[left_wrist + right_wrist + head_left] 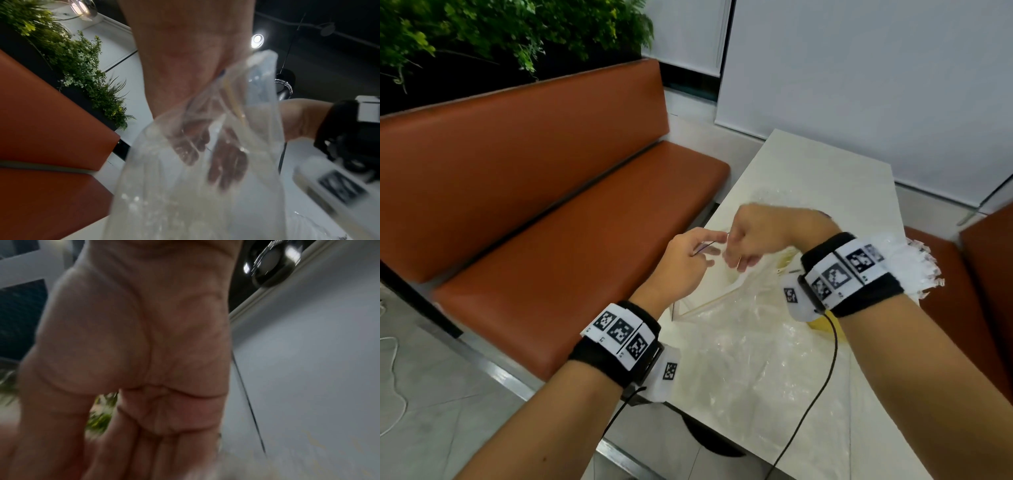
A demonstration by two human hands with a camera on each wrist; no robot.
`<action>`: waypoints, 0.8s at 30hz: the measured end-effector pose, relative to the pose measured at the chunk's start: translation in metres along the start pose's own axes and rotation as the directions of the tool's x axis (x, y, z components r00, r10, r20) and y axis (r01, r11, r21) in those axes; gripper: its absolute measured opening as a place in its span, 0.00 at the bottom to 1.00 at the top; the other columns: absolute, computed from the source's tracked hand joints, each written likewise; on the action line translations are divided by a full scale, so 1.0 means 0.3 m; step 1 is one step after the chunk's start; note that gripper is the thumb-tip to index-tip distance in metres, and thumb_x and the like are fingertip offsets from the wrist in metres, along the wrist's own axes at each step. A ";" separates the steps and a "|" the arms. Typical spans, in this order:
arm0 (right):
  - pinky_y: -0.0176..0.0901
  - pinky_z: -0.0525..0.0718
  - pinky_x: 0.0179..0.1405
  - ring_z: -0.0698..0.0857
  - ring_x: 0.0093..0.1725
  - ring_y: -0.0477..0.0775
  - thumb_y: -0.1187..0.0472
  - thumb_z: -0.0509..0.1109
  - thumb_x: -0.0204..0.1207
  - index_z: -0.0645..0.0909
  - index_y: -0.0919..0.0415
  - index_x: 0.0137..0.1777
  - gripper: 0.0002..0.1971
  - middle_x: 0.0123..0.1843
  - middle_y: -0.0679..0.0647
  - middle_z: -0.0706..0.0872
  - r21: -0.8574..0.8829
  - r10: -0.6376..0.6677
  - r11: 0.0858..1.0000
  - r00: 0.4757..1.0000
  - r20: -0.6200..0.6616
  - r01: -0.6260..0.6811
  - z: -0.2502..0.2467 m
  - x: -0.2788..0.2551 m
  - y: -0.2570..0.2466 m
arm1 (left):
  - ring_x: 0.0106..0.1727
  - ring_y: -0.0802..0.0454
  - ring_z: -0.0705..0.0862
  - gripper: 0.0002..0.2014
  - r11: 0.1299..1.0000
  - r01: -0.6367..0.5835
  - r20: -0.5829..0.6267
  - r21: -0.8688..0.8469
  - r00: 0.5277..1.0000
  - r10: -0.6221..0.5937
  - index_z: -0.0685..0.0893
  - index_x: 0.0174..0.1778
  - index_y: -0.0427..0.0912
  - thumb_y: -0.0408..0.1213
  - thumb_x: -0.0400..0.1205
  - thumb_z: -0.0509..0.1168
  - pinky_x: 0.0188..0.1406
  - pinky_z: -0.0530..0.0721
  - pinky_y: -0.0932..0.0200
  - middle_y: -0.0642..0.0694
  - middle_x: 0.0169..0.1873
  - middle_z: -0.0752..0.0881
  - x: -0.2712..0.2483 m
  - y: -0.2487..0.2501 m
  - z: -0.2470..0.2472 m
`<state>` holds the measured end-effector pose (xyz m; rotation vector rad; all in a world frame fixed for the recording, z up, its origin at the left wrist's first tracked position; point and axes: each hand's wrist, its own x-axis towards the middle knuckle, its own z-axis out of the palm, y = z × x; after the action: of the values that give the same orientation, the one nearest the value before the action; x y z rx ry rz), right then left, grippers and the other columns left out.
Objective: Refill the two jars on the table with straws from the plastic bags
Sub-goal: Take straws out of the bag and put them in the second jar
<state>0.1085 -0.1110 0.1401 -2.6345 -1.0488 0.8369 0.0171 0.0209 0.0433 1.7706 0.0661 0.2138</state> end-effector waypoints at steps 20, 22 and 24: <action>0.49 0.86 0.63 0.90 0.51 0.55 0.63 0.62 0.86 0.89 0.61 0.47 0.13 0.47 0.54 0.92 0.369 -0.039 0.927 0.995 -0.094 0.071 0.370 0.015 0.096 | 0.64 0.45 0.85 0.33 0.993 -0.088 0.028 0.076 0.996 0.086 0.85 0.69 0.42 0.11 0.75 0.50 0.60 0.87 0.54 0.51 0.68 0.83 -0.050 0.030 0.009; 0.39 0.85 0.52 0.87 0.44 0.50 0.67 0.59 0.87 0.88 0.57 0.51 0.15 0.44 0.53 0.90 0.362 -0.083 0.922 0.984 -0.157 0.136 0.339 -0.012 0.100 | 0.59 0.31 0.86 0.31 0.997 -0.033 0.016 0.070 0.999 0.032 0.86 0.67 0.39 0.12 0.78 0.49 0.56 0.89 0.43 0.44 0.68 0.84 -0.044 0.037 0.003; 0.39 0.83 0.50 0.86 0.46 0.49 0.70 0.59 0.85 0.89 0.55 0.56 0.17 0.46 0.54 0.90 0.156 -0.123 0.978 0.985 -0.122 0.141 0.312 -0.032 0.083 | 0.58 0.36 0.88 0.31 0.996 0.003 0.045 0.087 0.999 -0.007 0.86 0.68 0.37 0.12 0.78 0.47 0.56 0.90 0.43 0.41 0.70 0.84 -0.037 0.045 0.005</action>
<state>0.0643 -0.1390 0.0582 -2.4153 -1.0645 0.7065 0.0055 0.0147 0.0549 1.8606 0.0480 0.1697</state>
